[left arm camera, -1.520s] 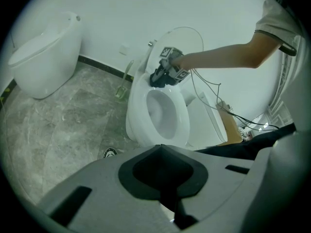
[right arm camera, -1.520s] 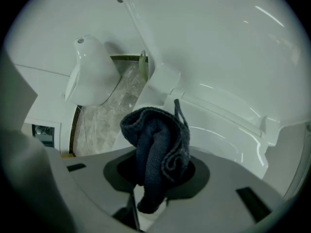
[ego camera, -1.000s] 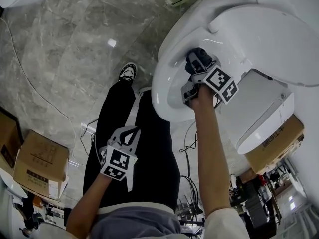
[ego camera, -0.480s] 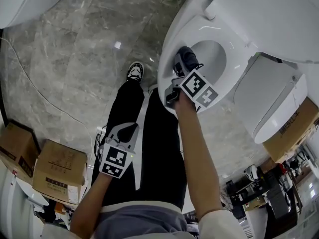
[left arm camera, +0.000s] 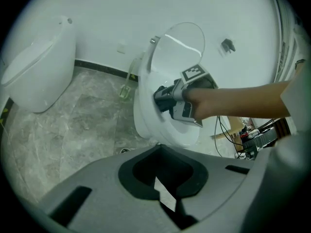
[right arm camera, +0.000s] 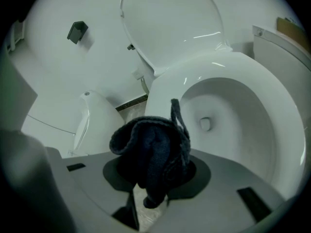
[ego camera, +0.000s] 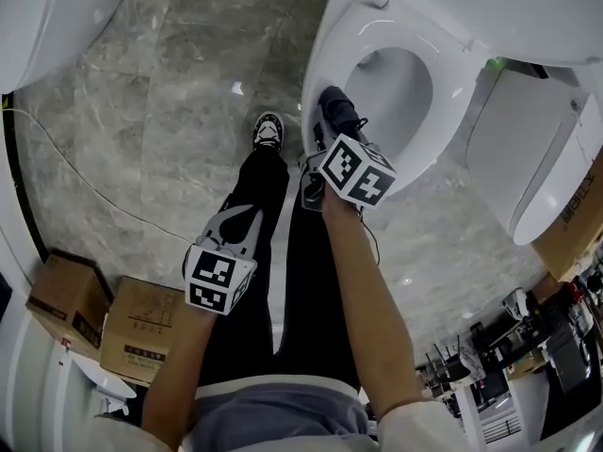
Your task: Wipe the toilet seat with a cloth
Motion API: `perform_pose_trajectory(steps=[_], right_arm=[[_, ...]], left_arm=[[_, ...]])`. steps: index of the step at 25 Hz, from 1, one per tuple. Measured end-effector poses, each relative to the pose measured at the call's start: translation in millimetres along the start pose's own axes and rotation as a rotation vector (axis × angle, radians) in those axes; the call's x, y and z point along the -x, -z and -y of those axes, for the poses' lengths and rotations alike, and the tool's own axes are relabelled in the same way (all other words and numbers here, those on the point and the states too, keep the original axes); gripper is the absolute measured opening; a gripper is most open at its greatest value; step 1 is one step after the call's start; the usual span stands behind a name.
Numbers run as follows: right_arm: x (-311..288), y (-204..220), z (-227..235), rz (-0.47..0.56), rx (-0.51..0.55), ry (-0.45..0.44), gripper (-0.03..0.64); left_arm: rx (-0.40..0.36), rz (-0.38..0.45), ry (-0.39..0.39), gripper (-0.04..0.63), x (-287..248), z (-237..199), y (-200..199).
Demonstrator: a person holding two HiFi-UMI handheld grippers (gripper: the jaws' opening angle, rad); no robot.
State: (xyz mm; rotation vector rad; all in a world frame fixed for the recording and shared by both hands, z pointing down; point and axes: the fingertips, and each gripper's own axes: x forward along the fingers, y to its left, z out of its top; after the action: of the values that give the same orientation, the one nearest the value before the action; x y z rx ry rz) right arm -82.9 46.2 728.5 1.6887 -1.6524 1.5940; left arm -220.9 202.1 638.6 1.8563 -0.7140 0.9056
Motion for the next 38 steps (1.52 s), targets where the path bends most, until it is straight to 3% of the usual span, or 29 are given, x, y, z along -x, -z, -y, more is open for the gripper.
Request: perform_pose_trajectory(steps=[17, 23, 28, 38], right_arm=[[47.3, 72.3, 18.7, -0.061, 0.025, -0.085, 0.117], [66.0, 89.8, 36.1, -0.086, -0.091, -0.170, 0.117], [82.1, 105.3, 49.7, -0.138, -0.013, -0.205, 0.117], [104.1, 115.8, 87.2, -0.224, 0.002, -0.266, 0.117]], left_arm=[[-0.117, -0.115, 0.049, 0.009, -18.2, 28.2, 2.4], [-0.163, -0.143, 0.055, 0.009, -25.3, 41.2, -3.3], [-0.182, -0.171, 0.061, 0.009, -31.8, 53.3, -0.9], [-0.196, -0.205, 0.024, 0.009, -49.9, 75.8, 8.9]])
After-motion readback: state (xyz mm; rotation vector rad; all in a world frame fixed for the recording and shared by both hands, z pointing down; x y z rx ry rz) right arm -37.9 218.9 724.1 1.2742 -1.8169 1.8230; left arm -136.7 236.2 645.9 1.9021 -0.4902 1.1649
